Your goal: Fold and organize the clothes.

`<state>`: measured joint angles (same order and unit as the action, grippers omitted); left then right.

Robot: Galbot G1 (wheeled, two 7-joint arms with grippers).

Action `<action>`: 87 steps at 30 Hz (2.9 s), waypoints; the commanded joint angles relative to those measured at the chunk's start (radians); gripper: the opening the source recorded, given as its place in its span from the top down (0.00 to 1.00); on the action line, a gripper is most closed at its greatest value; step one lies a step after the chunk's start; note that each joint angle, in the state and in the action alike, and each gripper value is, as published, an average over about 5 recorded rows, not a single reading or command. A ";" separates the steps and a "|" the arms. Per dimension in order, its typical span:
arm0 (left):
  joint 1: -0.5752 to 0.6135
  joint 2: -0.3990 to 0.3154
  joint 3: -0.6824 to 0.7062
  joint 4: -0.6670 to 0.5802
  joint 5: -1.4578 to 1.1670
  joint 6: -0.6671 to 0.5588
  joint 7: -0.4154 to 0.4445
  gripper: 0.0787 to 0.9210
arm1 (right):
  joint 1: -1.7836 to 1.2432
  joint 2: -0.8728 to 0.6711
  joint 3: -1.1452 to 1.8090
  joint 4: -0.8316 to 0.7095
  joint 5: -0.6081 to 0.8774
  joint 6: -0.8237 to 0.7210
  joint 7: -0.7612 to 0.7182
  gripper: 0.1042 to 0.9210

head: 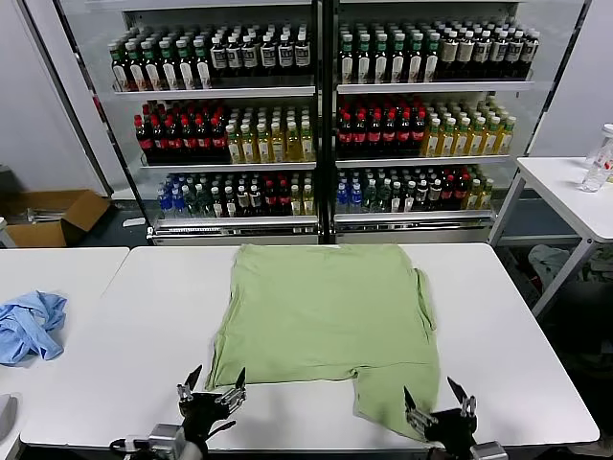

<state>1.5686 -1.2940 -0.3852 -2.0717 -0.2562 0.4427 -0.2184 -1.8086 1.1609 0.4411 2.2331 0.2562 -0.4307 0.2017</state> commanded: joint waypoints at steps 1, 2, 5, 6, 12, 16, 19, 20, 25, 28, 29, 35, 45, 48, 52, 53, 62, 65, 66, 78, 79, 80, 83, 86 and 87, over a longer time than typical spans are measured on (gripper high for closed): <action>-0.089 0.020 0.016 0.132 -0.075 0.098 -0.066 0.12 | 0.001 0.012 -0.036 -0.048 0.007 -0.036 0.001 0.12; -0.090 0.020 0.014 0.133 -0.079 0.098 -0.069 0.12 | 0.004 0.012 -0.038 -0.050 0.011 -0.037 0.001 0.12; -0.091 0.022 0.009 0.134 -0.105 0.100 -0.080 0.13 | 0.014 0.014 -0.050 -0.064 0.030 -0.037 0.003 0.18; -0.090 0.024 0.007 0.131 -0.115 0.098 -0.080 0.15 | 0.016 0.016 -0.053 -0.066 0.035 -0.037 0.003 0.21; -0.072 0.038 0.001 0.100 -0.168 0.072 -0.057 0.34 | 0.015 0.022 -0.060 -0.065 0.068 -0.036 0.004 0.42; -0.057 0.047 -0.002 0.065 -0.185 0.038 -0.028 0.49 | 0.009 0.015 -0.050 -0.048 0.084 -0.029 0.000 0.57; -0.041 0.056 -0.005 0.030 -0.188 0.009 -0.009 0.59 | 0.004 0.008 -0.033 -0.025 0.089 -0.010 -0.005 0.68; -0.035 0.060 -0.006 0.015 -0.189 -0.002 -0.004 0.62 | 0.002 0.004 -0.025 -0.013 0.090 -0.003 -0.006 0.71; 0.001 0.090 -0.027 -0.078 -0.202 -0.044 0.014 0.80 | -0.007 -0.029 0.038 0.075 0.120 0.025 -0.009 0.89; 0.011 0.117 -0.055 -0.124 -0.226 -0.053 0.016 0.90 | 0.011 -0.058 0.094 0.118 0.166 0.031 -0.005 0.97; 0.012 0.128 -0.065 -0.138 -0.237 -0.054 0.017 0.93 | 0.023 -0.069 0.111 0.125 0.183 0.031 -0.003 0.99; -0.031 0.208 -0.104 -0.149 -0.311 -0.051 0.023 0.99 | 0.189 -0.149 0.144 0.060 0.277 0.028 0.014 1.00; -0.299 0.269 0.026 0.057 -0.319 -0.050 0.009 0.99 | 0.636 -0.219 -0.084 -0.229 0.307 0.017 0.030 1.00; -0.382 0.262 0.069 0.140 -0.304 -0.051 -0.003 0.99 | 0.752 -0.215 -0.163 -0.323 0.301 0.014 0.028 1.00; -0.458 0.250 0.126 0.241 -0.281 -0.056 -0.011 0.99 | 0.881 -0.203 -0.240 -0.412 0.279 0.002 0.019 1.00; -0.470 0.247 0.136 0.260 -0.276 -0.058 -0.012 0.99 | 0.902 -0.199 -0.254 -0.427 0.269 -0.004 0.015 1.00; -0.457 0.225 0.154 0.243 -0.220 -0.076 -0.010 0.93 | 0.894 -0.173 -0.294 -0.424 0.123 -0.054 -0.059 0.86; -0.395 0.217 0.129 0.190 -0.192 -0.079 -0.013 0.84 | 0.805 -0.173 -0.251 -0.380 0.090 -0.027 -0.067 0.76; -0.371 0.212 0.116 0.176 -0.180 -0.080 -0.016 0.80 | 0.766 -0.173 -0.230 -0.364 0.083 -0.021 -0.067 0.72; -0.346 0.203 0.073 0.257 -0.186 -0.065 -0.045 0.40 | 0.590 -0.161 -0.054 -0.372 0.241 -0.109 -0.003 0.30; -0.367 0.204 0.081 0.279 -0.195 -0.062 -0.046 0.37 | 0.600 -0.157 -0.063 -0.386 0.260 -0.118 0.001 0.27; -0.388 0.204 0.088 0.301 -0.205 -0.059 -0.048 0.34 | 0.612 -0.153 -0.076 -0.398 0.274 -0.123 0.003 0.24; -0.442 0.202 0.113 0.368 -0.240 -0.051 -0.052 0.24 | 0.656 -0.138 -0.124 -0.434 0.302 -0.130 0.008 0.16; -0.477 0.199 0.123 0.400 -0.283 -0.044 -0.055 0.18 | 0.695 -0.127 -0.160 -0.455 0.317 -0.131 0.013 0.14; -0.485 0.197 0.123 0.405 -0.297 -0.043 -0.054 0.19 | 0.705 -0.124 -0.168 -0.459 0.323 -0.131 0.014 0.15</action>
<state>1.1877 -1.0931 -0.2855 -1.7968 -0.4735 0.3886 -0.2662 -1.1360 1.0214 0.3041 1.8264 0.5057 -0.5318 0.2036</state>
